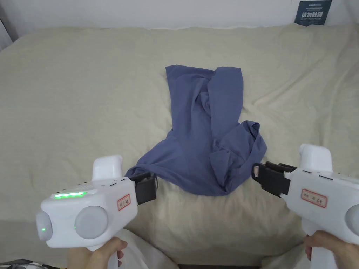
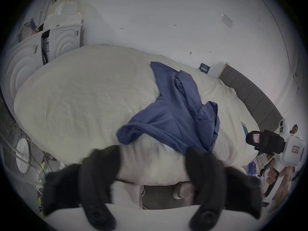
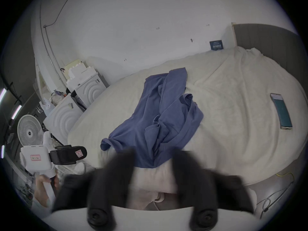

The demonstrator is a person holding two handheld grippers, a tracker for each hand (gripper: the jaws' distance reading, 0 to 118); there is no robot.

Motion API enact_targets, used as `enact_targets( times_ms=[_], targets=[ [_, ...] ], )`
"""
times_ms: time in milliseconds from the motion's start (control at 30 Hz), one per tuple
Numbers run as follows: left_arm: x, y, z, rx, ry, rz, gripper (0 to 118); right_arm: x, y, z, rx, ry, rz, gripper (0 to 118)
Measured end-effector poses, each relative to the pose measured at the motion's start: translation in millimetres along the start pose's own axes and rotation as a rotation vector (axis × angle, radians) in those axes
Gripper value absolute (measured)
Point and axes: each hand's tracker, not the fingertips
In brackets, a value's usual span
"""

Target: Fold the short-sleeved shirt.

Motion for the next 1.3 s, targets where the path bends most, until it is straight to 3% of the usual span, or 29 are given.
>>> enact_targets(
  times_ms=[33,67,100,167,200,433,467,500,567,633,800,967,1067,1100,1133,1200,1267,1300],
  targets=[
    [3.0,-5.0,-6.8,0.003,0.014,-0.010,47,-5.8,-4.9,1.5,0.005,-0.040,0.009,8],
    [10.0,-8.8,-8.6,0.004,0.023,-0.018,25,-10.0,-8.6,3.2,-0.007,-0.042,0.020,8],
    [17.2,-12.4,-9.0,-0.004,0.027,-0.036,18,9.8,-8.7,-1.0,-0.016,-0.025,0.016,8],
    [32.9,-17.8,-6.9,-0.013,-0.028,-0.106,12,13.6,-13.8,0.8,-0.015,-0.030,-0.005,1],
    [40.2,-20.6,-7.8,-0.004,-0.014,-0.118,0,15.9,-15.4,2.1,0.007,-0.033,-0.022,1],
    [63.0,-15.9,-36.0,-0.046,-0.064,-0.107,0,27.5,-13.1,3.6,0.030,-0.044,-0.062,1],
    [66.4,-14.7,-41.9,-0.058,-0.071,-0.111,2,30.4,-11.7,3.3,0.034,-0.047,-0.060,1],
    [68.6,-14.6,-46.9,-0.053,-0.076,-0.109,15,26.8,-11.6,2.6,0.034,-0.047,-0.059,1],
    [63.6,-15.2,-67.8,-0.050,-0.103,-0.037,69,30.9,-9.4,1.6,0.038,-0.049,-0.063,1],
    [64.0,-13.9,-87.7,-0.125,-0.128,0.043,100,32.9,-8.7,-0.3,0.038,-0.042,-0.073,0],
    [61.4,-23.2,-129.9,-0.226,-0.117,0.137,100,36.0,-6.4,-7.6,0.023,-0.024,-0.072,1],
    [73.8,-22.5,-133.9,-0.197,-0.059,0.115,100,35.7,-1.6,-13.9,-0.002,-0.029,-0.012,1],
    [90.6,-20.9,-142.1,-0.195,0.016,-0.077,98,36.4,3.0,-19.0,0.000,-0.027,-0.015,1],
    [95.0,-24.3,-149.6,-0.197,0.080,-0.134,93,37.4,4.7,-21.3,-0.001,-0.020,-0.025,1],
    [98.9,-27.2,-150.7,-0.183,0.150,-0.169,76,38.1,6.2,-23.2,-0.003,-0.017,-0.032,1],
    [94.4,-28.0,-143.4,-0.124,0.102,-0.117,59,38.9,8.6,-25.0,-0.005,-0.018,-0.041,1],
    [92.8,-26.6,-138.8,-0.101,0.170,-0.140,9,39.6,11.1,-25.8,-0.007,-0.019,-0.036,1],
    [90.4,-23.9,-137.8,-0.082,0.184,-0.162,4,40.2,13.0,-26.5,-0.010,-0.021,-0.030,1]
  ],
)
